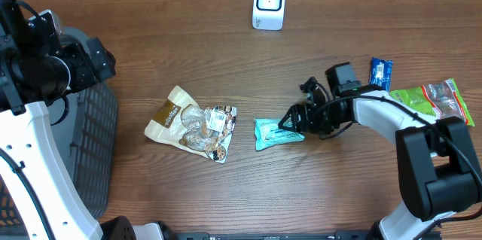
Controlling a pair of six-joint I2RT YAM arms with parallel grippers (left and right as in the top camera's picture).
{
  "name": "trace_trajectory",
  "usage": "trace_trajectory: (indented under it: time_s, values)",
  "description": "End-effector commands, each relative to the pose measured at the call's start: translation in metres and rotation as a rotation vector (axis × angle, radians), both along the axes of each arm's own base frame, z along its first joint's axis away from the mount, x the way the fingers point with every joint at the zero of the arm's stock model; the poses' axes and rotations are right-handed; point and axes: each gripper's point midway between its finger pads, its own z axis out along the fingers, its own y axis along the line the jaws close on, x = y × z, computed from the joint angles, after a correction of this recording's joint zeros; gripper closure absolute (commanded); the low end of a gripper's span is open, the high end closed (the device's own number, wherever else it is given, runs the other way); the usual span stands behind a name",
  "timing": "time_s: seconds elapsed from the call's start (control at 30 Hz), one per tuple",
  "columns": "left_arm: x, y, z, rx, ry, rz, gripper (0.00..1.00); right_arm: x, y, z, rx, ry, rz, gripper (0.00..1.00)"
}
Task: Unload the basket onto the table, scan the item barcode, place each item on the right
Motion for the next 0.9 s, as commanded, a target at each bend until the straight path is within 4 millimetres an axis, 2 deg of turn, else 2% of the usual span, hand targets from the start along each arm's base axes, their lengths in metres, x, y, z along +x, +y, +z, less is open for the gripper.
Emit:
trace_trajectory:
  time_s: [0.0,0.1,0.23,0.3,0.5,0.57,0.7,0.77,0.87]
  values:
    - [-0.001,-0.003,0.009,-0.006,-0.03,0.006,0.0,-0.001,-0.023,-0.039,-0.249,0.033,-0.092,0.21]
    - [-0.001,-0.003,0.009,-0.005,-0.03,0.006,0.0,-0.005,-0.027,-0.056,-0.332,0.062,-0.122,0.34]
    - [-0.001,-0.003,0.009,-0.006,-0.03,0.006,0.0,-0.009,-0.028,-0.063,-0.342,0.088,-0.116,0.69]
    - [-0.001,-0.003,0.009,-0.006,-0.03,0.006,0.0,-0.008,-0.031,-0.062,-0.336,0.092,-0.125,0.82]
    - [-0.001,-0.003,0.009,-0.005,-0.03,0.006,0.0,-0.004,-0.029,-0.05,-0.27,0.089,-0.114,0.89]
    - [-0.001,-0.003,0.009,-0.005,-0.03,0.006,0.01,0.002,-0.029,-0.039,-0.253,0.067,-0.1,0.96]
    - [-0.001,-0.003,0.009,-0.005,-0.03,0.006,0.01,0.02,-0.033,-0.009,-0.268,0.007,-0.106,0.96]
    - [-0.001,-0.003,0.009,-0.006,-0.03,0.006,0.01,0.033,-0.043,0.005,-0.333,-0.036,-0.134,0.96]
    - [-0.001,-0.003,0.009,-0.006,-0.03,0.006,0.0,0.056,-0.069,0.028,-0.527,-0.119,-0.236,0.96]
